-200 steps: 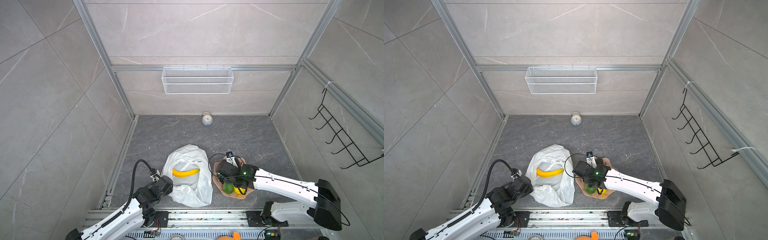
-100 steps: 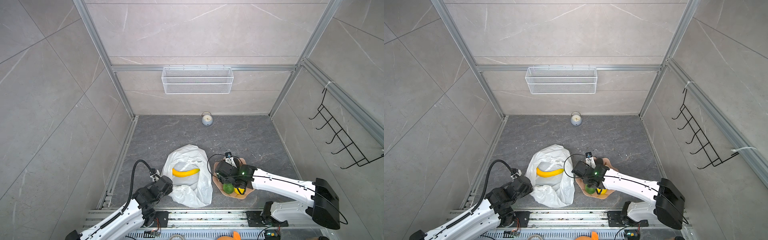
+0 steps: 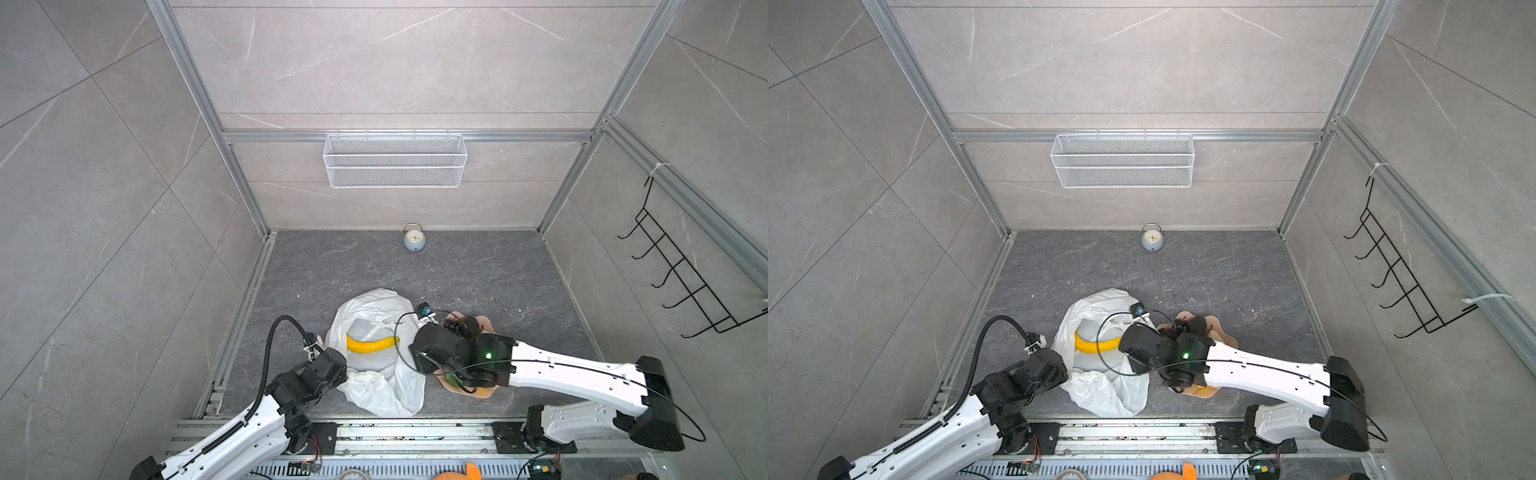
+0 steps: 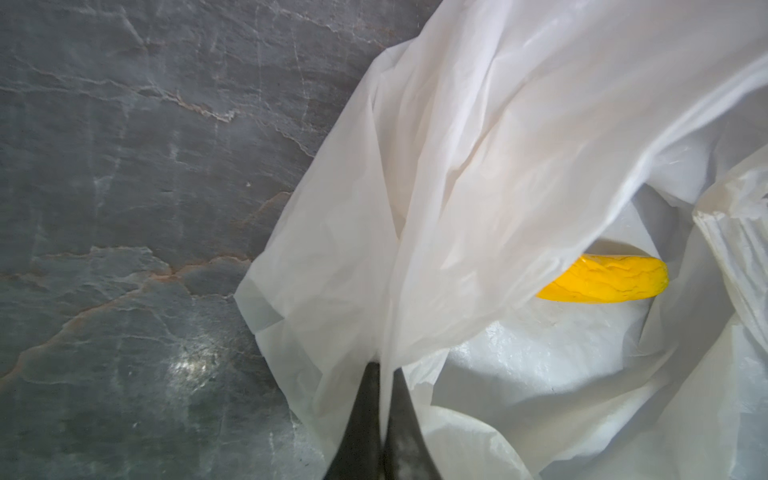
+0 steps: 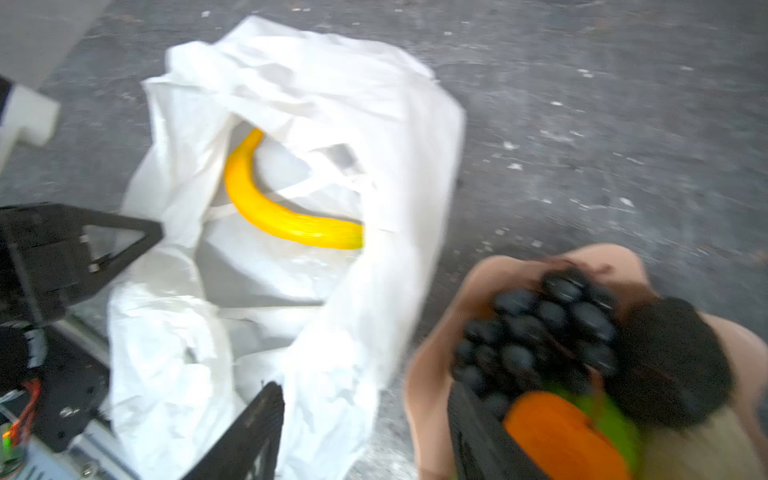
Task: Take the fake fruits out of the plastic bag
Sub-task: 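Move the right gripper back into the bag toward the yellow banana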
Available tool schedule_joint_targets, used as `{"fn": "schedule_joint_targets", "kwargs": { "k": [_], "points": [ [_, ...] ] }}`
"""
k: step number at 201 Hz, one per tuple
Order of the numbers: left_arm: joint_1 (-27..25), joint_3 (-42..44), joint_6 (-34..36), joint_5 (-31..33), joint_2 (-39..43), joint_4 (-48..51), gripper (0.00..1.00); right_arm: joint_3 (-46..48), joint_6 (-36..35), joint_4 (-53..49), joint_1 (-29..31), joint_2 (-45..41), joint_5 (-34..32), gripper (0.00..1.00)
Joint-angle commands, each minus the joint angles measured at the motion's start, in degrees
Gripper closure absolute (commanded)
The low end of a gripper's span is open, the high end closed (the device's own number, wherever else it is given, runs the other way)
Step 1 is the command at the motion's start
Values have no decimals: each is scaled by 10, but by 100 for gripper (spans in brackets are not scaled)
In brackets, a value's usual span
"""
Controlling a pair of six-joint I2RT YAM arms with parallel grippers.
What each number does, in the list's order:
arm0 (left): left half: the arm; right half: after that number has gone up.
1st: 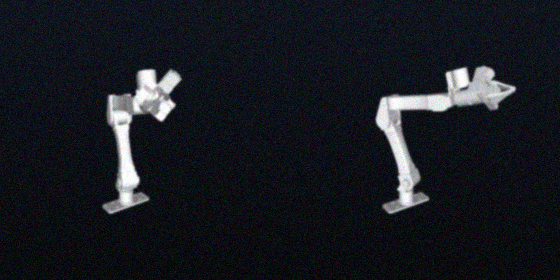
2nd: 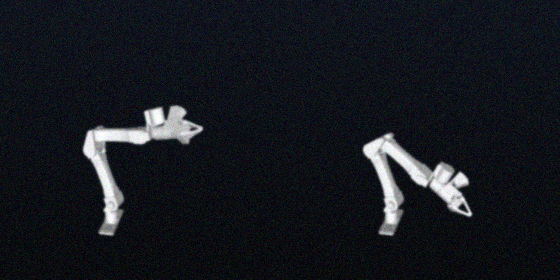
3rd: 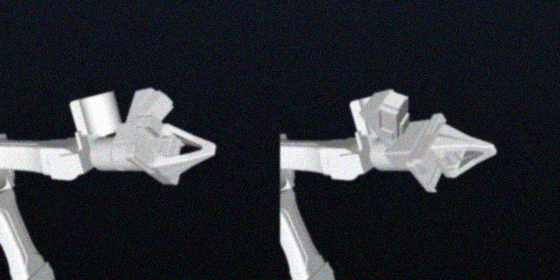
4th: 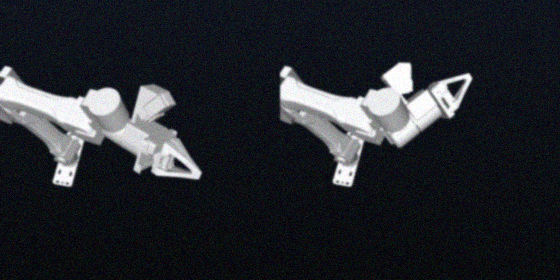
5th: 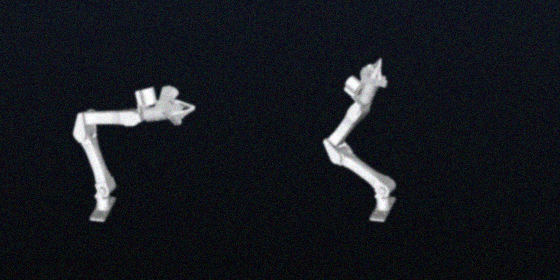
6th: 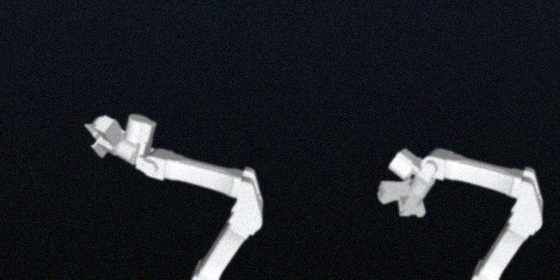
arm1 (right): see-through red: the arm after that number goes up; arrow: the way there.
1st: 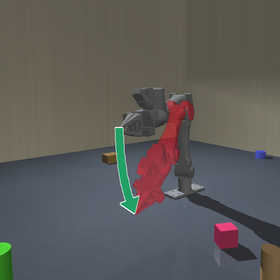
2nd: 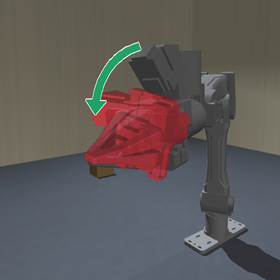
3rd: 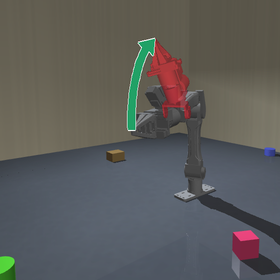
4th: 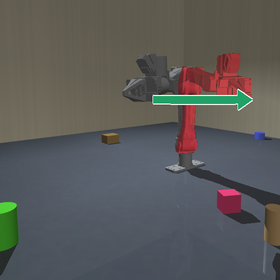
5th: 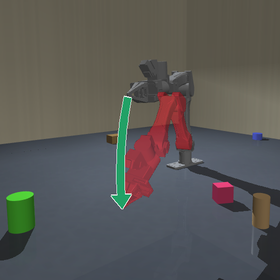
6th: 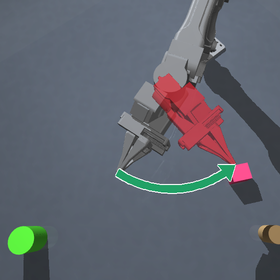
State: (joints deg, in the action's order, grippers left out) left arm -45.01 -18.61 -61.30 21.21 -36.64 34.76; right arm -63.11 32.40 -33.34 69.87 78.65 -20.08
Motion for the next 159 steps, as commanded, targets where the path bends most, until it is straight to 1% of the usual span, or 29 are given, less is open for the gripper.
{"fn": "schedule_joint_targets", "kwargs": {
  "k": [1, 20, 42, 56, 71, 112, 159],
  "points": [
    [-1, -15, -8, 25, 3, 11, 100, -30, -91, 95, 2, 72, 115, 35],
    [-1, -3, -13, 22, 15, 1, 100, -82, -128, 107, -7, 140, 147, 36],
    [-1, 3, -21, 31, 43, 15, 100, -118, -140, 127, -42, 206, 185, 37],
    [-1, 8, -33, 45, 63, 35, 100, -144, -153, 127, -52, 245, 188, 38],
    [-1, 14, -33, 47, 74, 40, 100, -170, -177, 126, -51, 283, 197, 39],
    [0, 14, -37, 42, 61, 39, 100, -250, -232, 90, -54, 366, 189, 40],
    [0, 16, -39, 46, 76, 48, 100, -327, -258, 52, -65, 444, 213, 40]
  ]
}}
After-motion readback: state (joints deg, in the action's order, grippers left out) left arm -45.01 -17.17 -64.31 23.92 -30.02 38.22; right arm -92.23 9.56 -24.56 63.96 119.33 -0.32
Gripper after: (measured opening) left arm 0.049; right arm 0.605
